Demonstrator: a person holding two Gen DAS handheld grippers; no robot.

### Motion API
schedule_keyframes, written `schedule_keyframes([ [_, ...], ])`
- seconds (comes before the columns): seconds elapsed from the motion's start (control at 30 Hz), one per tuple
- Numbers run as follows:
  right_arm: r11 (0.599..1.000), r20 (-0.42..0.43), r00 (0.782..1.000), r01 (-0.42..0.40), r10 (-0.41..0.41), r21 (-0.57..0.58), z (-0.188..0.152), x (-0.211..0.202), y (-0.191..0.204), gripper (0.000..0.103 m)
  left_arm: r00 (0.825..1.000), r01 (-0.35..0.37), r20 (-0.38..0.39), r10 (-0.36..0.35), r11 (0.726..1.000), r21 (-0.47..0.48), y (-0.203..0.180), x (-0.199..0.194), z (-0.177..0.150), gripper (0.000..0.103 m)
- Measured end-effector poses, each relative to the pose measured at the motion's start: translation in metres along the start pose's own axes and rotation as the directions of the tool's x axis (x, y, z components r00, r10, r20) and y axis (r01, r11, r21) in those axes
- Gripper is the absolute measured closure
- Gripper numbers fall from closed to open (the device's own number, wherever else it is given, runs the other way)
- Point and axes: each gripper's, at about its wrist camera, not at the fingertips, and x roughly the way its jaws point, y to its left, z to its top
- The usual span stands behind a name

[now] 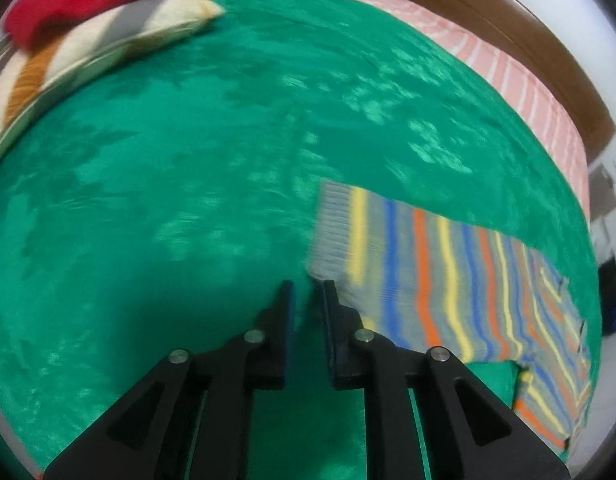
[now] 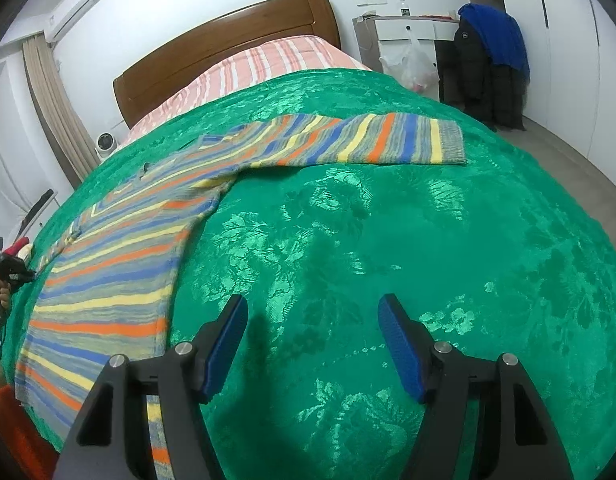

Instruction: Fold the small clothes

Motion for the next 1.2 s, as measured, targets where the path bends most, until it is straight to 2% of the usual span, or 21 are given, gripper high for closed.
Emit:
schedule_keyframes([
  [0.07, 1.000, 0.000, 1.000, 0.000, 0.000, 0.000, 0.001, 0.001, 0.000, 0.036, 1.000, 0.001, 0.029, -0.001, 1.000, -0.026, 0.007, -0.011, 0.003, 0.090],
  [0.13, 1.000, -0.001, 1.000, 0.003, -0.003, -0.008, 0.001, 0.003, 0.001, 0.036, 0.997, 0.008, 0.076, -0.008, 1.000, 0.004, 0.002, -0.021, 0.005, 0.073],
  [0.2, 1.000, -0.001, 1.000, 0.003, -0.003, -0.014, 0.001, 0.004, 0.003, 0.036, 0.991, 0.012, 0.131, -0.021, 0.997, 0.071, -0.014, -0.030, 0.006, 0.037],
  [0.27, 1.000, -0.003, 1.000, 0.008, -0.008, -0.020, 0.001, 0.004, 0.004, 0.035, 0.987, 0.016, 0.153, -0.041, 0.987, 0.159, -0.037, -0.029, 0.002, 0.024],
  [0.3, 1.000, -0.002, 1.000, 0.008, -0.008, -0.021, 0.001, 0.004, 0.005, 0.035, 0.989, 0.010, 0.144, -0.035, 0.984, 0.177, -0.042, -0.024, 0.000, 0.023],
  [0.33, 1.000, -0.001, 1.000, 0.008, -0.008, -0.019, 0.001, 0.004, 0.005, 0.035, 0.995, -0.025, 0.101, 0.005, 0.979, 0.204, -0.046, -0.010, -0.005, 0.023],
  [0.4, 1.000, 0.001, 1.000, 0.010, -0.010, -0.013, 0.001, 0.004, 0.004, 0.035, 0.996, -0.089, 0.051, 0.080, 0.974, 0.210, -0.039, 0.006, -0.013, 0.035],
  [0.43, 1.000, 0.003, 1.000, 0.012, -0.012, -0.008, 0.001, 0.003, 0.003, 0.035, 0.992, -0.125, 0.036, 0.120, 0.972, 0.199, -0.028, 0.012, -0.020, 0.036],
  [0.5, 1.000, 0.012, 1.000, 0.017, -0.017, 0.005, 0.001, 0.001, 0.001, 0.035, 0.990, -0.133, 0.075, 0.120, 0.972, 0.192, -0.016, 0.006, -0.027, 0.036],
  [0.53, 1.000, 0.019, 1.000, 0.021, -0.021, 0.012, 0.001, -0.001, -0.001, 0.035, 0.982, -0.181, 0.091, 0.166, 0.963, 0.200, -0.010, -0.002, -0.032, 0.037],
  [0.57, 0.999, 0.029, 0.999, 0.027, -0.027, 0.020, 0.002, -0.004, -0.003, 0.035, 0.979, -0.196, 0.097, 0.179, 0.959, 0.202, -0.006, -0.011, -0.037, 0.037],
  [0.6, 0.999, 0.037, 0.999, 0.030, -0.031, 0.024, 0.002, -0.006, -0.004, 0.035, 0.982, -0.179, 0.101, 0.161, 0.962, 0.205, -0.003, -0.018, -0.041, 0.036],
  [0.63, 0.999, 0.049, 0.998, 0.033, -0.035, 0.027, 0.003, -0.008, -0.005, 0.035, 0.990, -0.116, 0.105, 0.095, 0.969, 0.219, 0.000, -0.033, -0.052, 0.034],
  [0.7, 0.999, 0.083, 0.995, 0.047, -0.049, 0.025, 0.005, -0.015, -0.005, 0.035, 0.993, -0.050, 0.112, 0.021, 0.965, 0.259, -0.005, -0.050, -0.069, 0.018],
  [0.77, 0.998, 0.117, 0.991, 0.063, -0.064, 0.015, 0.007, -0.021, -0.002, 0.033, 0.990, 0.006, 0.129, -0.050, 0.948, 0.318, -0.012, -0.066, -0.094, 0.009],
  [0.83, 0.997, 0.124, 0.989, 0.081, -0.080, 0.002, 0.008, -0.021, 0.001, 0.031, 0.987, 0.057, 0.117, -0.106, 0.931, 0.360, -0.019, -0.067, -0.116, 0.007],
  [0.9, 0.996, 0.117, 0.989, 0.094, -0.093, 0.001, 0.008, -0.018, 0.001, 0.031, 0.987, 0.090, 0.088, -0.132, 0.922, 0.377, -0.022, -0.058, -0.127, 0.006],
  [0.97, 0.995, 0.094, 0.990, 0.103, -0.104, 0.012, 0.007, -0.012, 0.000, 0.031, 0.991, 0.085, 0.067, -0.120, 0.920, 0.383, -0.020, -0.042, -0.138, 0.006],
  [1.03, 0.993, 0.060, 0.991, 0.120, -0.121, 0.021, 0.004, -0.005, -0.003, 0.030, 0.985, 0.049, 0.129, -0.116, 0.899, 0.434, -0.021, -0.037, -0.150, 0.002],
  [1.1, 0.990, 0.015, 0.990, 0.141, -0.141, 0.007, 0.001, 0.007, -0.003, 0.028, 0.985, 0.007, 0.147, -0.087, 0.881, 0.473, -0.027, -0.037, -0.156, 0.001],
  [1.2, 0.986, 0.009, 0.987, 0.162, -0.162, -0.035, -0.003, 0.015, 0.002, 0.018, 0.986, 0.004, 0.144, -0.081, 0.882, 0.471, -0.029, -0.037, -0.155, 0.000],
])
